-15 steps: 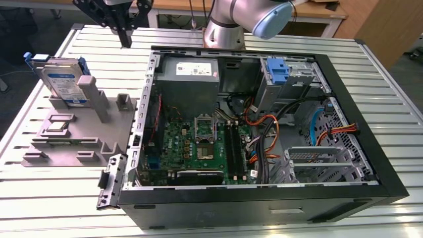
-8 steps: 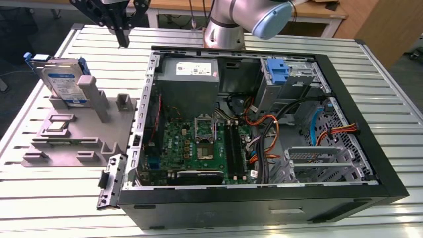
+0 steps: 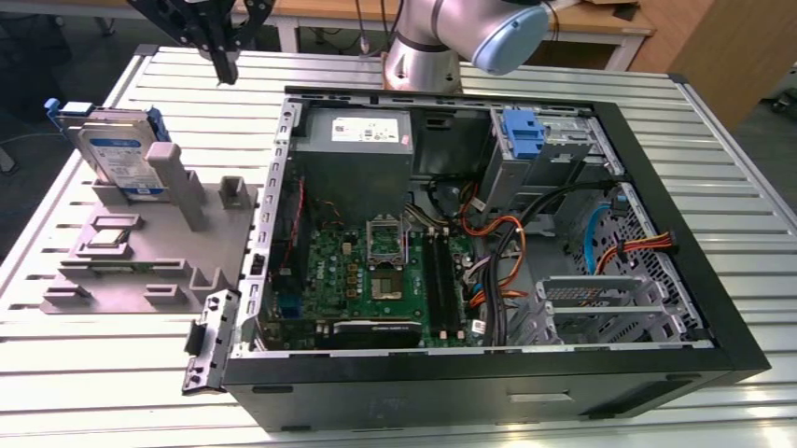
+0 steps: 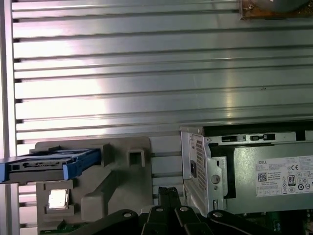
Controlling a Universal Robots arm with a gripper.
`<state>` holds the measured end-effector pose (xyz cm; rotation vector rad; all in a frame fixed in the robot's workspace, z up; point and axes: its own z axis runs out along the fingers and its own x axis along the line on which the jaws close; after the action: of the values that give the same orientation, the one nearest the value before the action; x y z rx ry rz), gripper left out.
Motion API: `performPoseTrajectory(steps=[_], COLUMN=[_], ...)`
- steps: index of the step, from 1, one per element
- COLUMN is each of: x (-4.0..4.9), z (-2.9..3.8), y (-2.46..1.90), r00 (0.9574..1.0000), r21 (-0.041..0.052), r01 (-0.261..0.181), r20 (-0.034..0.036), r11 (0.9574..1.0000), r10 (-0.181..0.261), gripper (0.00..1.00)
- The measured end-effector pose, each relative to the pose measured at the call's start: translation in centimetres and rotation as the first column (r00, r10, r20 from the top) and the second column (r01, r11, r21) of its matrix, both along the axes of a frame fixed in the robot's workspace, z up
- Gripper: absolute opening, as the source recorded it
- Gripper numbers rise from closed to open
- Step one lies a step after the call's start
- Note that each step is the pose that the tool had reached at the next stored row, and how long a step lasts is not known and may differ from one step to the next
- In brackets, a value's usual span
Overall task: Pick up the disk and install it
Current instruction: 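Reach for the disk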
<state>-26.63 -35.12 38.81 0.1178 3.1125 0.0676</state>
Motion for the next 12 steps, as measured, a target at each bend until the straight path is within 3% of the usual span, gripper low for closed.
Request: performPoseTrajectory(steps=[3,12], x=[-0.23,-0.36], z=[0.00,-0.02], y=[0.25,0.28], r00=[1.0000,1.0000], r21=[0.0000,0.0001], r01=[0.000,0.000], r20=[0.0000,0.0001], r11=[1.0000,1.0000], r10=[0.000,0.000], gripper=[0.10,0.10])
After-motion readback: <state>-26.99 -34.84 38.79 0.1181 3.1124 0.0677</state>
